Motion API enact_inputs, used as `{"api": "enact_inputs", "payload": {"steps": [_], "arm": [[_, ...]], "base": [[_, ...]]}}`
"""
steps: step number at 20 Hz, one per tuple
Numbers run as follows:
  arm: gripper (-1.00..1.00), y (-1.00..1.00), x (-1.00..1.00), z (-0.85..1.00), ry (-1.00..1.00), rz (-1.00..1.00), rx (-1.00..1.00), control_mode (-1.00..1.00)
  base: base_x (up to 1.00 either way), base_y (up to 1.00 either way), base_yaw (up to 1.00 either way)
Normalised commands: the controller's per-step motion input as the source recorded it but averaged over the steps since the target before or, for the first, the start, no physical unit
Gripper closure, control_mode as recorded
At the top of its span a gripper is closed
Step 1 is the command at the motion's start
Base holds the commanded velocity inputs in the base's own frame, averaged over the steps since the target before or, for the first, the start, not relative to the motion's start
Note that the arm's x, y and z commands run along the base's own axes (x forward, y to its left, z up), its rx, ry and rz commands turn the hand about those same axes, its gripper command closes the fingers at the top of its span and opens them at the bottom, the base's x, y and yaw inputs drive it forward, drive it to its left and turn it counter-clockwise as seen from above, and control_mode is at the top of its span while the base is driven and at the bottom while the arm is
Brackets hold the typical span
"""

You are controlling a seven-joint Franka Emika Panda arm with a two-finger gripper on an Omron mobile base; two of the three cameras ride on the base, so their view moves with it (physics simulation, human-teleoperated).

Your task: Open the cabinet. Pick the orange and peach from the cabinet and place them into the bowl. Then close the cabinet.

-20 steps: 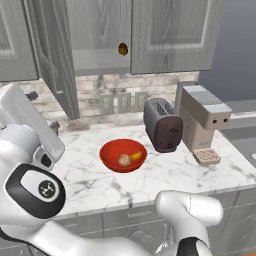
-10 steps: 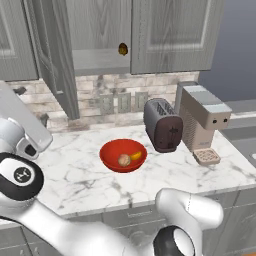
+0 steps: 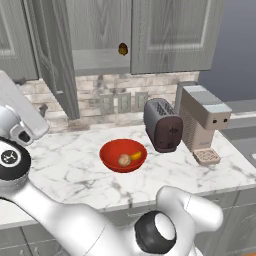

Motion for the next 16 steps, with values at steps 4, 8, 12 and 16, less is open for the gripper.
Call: {"api": "enact_inputs", "payload": {"steps": [4,8,12,16], "arm": [[-1.0,0.0,0.19,0.0,0.0,-0.13,0.02,-1.0],[-1.0,-0.03,0.03,0.09,0.0,-0.15,0.02,-1.0],[-1.0,-0.16,0.0,0.16,0.0,-0.17,0.02,-1.0],[-1.0,-0.34,0.0,0.17,0.0,-0.17,0.02,-1.0]], "base": [[0.0,0.0,0.0],[0.0,0.0,0.0],[0.0,0.0,0.0],[0.0,0.0,0.0]]}}
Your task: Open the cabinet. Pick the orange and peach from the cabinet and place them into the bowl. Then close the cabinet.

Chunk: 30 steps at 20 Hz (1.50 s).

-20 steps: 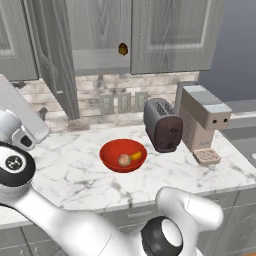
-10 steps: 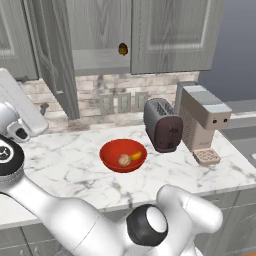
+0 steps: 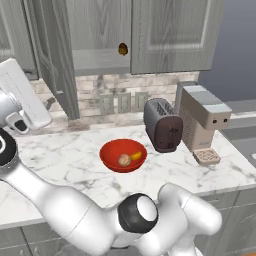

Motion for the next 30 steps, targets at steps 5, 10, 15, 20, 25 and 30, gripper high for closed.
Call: {"api": "enact_inputs", "payload": {"steps": [5,10,15,20,25,30], "arm": [[-1.0,-0.45,0.0,0.04,0.0,-0.16,0.02,-1.0],[-1.0,-0.52,0.0,0.0,0.01,-0.17,0.02,-1.0],[-1.0,-0.52,0.0,0.01,0.01,-0.15,0.03,-1.0],[-1.0,-0.49,0.19,0.03,0.0,-0.06,0.02,-1.0],[-1.0,-0.45,0.38,0.0,0.0,0.0,0.02,-1.0],[-1.0,-0.45,0.35,0.0,-0.08,0.0,0.02,-1.0]], "base": [[0.0,0.0,0.0],[0.0,0.0,0.0],[0.0,0.0,0.0],[0.0,0.0,0.0],[0.0,0.0,0.0],[0.0,0.0,0.0]]}}
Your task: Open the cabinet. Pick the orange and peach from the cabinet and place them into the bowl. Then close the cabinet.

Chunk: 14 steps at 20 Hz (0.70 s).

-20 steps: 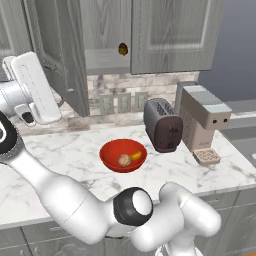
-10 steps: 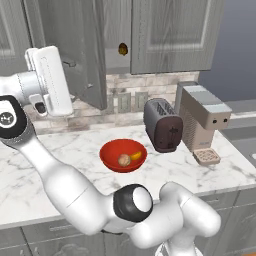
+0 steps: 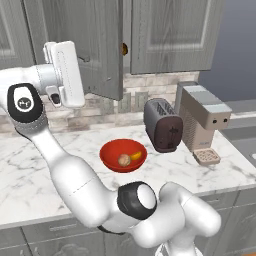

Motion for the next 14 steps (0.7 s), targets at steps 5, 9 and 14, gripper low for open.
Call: {"api": "enact_inputs", "payload": {"steps": [5,9,14], "arm": [[-1.0,-0.39,0.4,0.0,-0.12,0.0,0.03,-1.0],[-1.0,-0.41,0.51,0.0,-0.2,0.04,0.03,-1.0],[-1.0,-0.44,0.44,0.0,-0.19,0.04,0.03,-1.0]], "base": [[0.0,0.0,0.0],[0.0,0.0,0.0],[0.0,0.0,0.0]]}}
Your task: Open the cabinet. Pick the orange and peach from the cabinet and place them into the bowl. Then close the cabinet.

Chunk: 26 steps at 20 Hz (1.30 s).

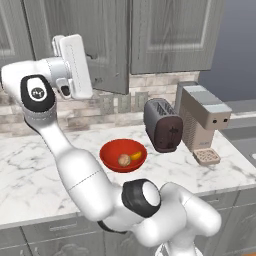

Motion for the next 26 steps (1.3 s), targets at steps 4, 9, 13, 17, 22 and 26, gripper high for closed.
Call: {"api": "enact_inputs", "payload": {"steps": [4,9,13,17,22,26], "arm": [[-1.0,-0.49,0.43,0.0,-0.17,0.04,0.04,-1.0],[-1.0,-0.57,0.5,0.0,-0.13,0.04,0.05,-1.0],[-1.0,-0.57,0.55,0.0,-0.1,0.04,0.05,-1.0],[-1.0,-0.57,0.56,0.0,-0.1,0.04,0.05,-1.0],[-1.0,-0.56,0.62,0.0,-0.11,0.05,0.06,-1.0],[-1.0,-0.55,0.66,0.0,-0.12,0.07,0.06,-1.0]], "base": [[0.0,0.0,0.0],[0.0,0.0,0.0],[0.0,0.0,0.0],[0.0,0.0,0.0],[0.0,0.0,0.0],[0.0,0.0,0.0]]}}
